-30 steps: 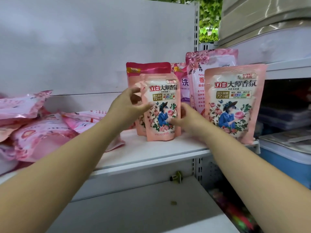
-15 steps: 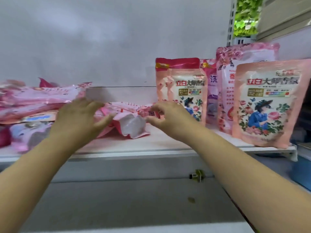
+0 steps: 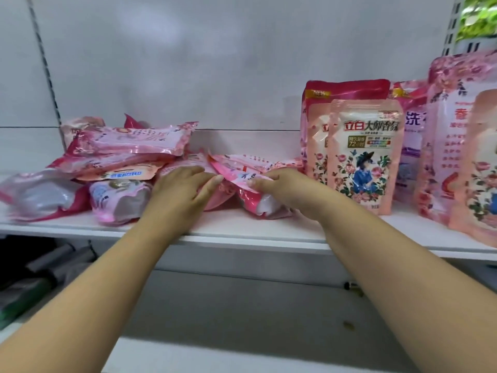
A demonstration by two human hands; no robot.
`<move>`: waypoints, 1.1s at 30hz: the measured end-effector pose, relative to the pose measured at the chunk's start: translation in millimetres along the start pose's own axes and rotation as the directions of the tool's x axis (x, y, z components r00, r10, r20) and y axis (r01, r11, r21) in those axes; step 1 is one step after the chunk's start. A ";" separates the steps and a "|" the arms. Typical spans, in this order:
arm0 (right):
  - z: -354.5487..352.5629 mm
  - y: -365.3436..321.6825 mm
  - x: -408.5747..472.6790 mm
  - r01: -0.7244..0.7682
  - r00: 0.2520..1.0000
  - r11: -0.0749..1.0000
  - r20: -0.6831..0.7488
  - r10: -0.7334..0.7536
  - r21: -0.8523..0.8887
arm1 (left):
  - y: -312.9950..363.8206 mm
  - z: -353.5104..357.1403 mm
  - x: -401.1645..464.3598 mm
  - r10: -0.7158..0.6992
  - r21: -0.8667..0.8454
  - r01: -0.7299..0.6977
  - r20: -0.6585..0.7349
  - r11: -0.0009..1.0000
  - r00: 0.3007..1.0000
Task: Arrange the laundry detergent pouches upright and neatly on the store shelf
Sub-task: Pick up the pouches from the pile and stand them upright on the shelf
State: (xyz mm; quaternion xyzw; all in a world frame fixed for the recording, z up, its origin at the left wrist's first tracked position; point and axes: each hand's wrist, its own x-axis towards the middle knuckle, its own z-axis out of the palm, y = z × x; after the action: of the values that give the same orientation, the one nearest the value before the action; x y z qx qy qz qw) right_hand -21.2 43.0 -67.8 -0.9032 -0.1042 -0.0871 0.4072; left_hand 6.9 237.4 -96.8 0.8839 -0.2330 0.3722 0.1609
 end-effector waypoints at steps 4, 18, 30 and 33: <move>-9.9 -11.1 -34.5 0.007 1.000 0.999 0.021 -0.006 -0.045 | 5.3 -2.3 -5.4 -0.101 0.028 0.107 -0.152 0.994 0.983; 81.2 22.3 -156.1 0.279 0.916 0.947 -0.252 -0.313 -0.161 | 101.8 -15.7 -122.8 -0.127 -0.773 0.612 0.632 -0.164 0.764; 60.7 48.4 -186.5 -0.099 0.974 0.624 -0.052 0.219 0.775 | 121.2 17.3 -173.6 -0.337 -0.852 0.493 0.419 0.174 0.843; 32.9 29.3 -183.6 0.043 0.963 0.670 -0.209 0.169 0.741 | 128.5 11.5 -142.3 -0.211 -0.898 0.373 0.328 0.233 0.921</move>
State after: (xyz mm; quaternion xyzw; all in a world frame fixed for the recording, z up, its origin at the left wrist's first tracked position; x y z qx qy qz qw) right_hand -188.1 27.3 -154.9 -0.6440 -0.0445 -0.1409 0.7506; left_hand -142.1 165.8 -194.6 0.6655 -0.2479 0.0632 0.7012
